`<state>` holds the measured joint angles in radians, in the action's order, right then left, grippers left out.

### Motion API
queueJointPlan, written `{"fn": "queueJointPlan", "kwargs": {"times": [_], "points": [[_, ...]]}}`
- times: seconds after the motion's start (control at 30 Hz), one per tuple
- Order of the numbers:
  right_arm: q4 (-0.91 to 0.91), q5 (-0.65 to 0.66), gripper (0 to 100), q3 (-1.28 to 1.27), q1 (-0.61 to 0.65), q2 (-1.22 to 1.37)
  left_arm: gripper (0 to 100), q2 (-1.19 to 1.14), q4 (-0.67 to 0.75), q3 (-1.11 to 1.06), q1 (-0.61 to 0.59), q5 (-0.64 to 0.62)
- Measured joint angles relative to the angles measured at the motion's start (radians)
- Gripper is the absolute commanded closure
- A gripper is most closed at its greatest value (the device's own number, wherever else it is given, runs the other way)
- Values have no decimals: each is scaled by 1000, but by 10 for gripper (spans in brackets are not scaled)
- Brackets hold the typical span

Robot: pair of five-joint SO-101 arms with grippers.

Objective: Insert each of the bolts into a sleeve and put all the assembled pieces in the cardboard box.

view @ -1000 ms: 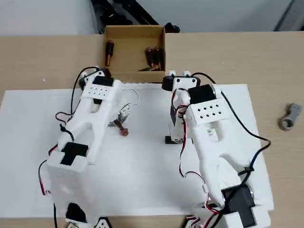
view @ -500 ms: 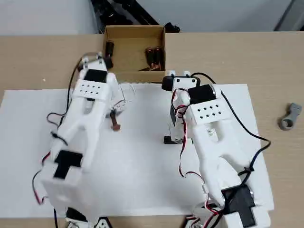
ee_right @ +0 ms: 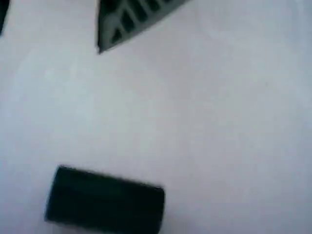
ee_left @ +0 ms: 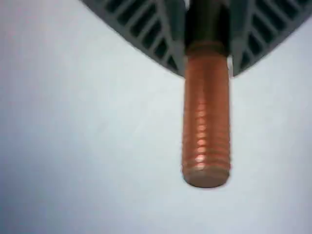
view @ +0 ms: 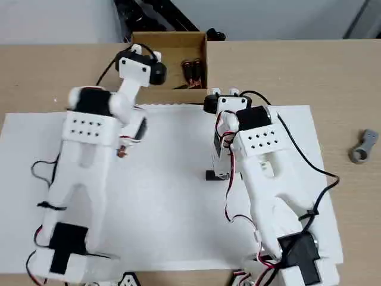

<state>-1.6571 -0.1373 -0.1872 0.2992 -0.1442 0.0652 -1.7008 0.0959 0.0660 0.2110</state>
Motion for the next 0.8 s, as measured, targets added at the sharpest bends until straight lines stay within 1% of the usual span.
{"fn": "queueJointPlan", "kwargs": {"times": [0.17,0.3,0.4,0.6,0.67,0.73,0.8], "points": [[15,0,876,0,-77,0,994,41,-25,0,-86,255],[15,0,876,0,-98,0,994,52,-28,-6,-94,442],[15,0,876,0,-103,0,994,60,-29,-51,-94,591],[15,-35,876,0,-103,0,993,60,-28,-227,-94,902],[15,-38,876,0,-103,0,992,60,-17,-298,-94,954],[15,-38,876,0,-103,0,991,60,26,-350,-94,973],[15,-38,876,0,-103,0,968,60,77,-404,-94,982]]}}
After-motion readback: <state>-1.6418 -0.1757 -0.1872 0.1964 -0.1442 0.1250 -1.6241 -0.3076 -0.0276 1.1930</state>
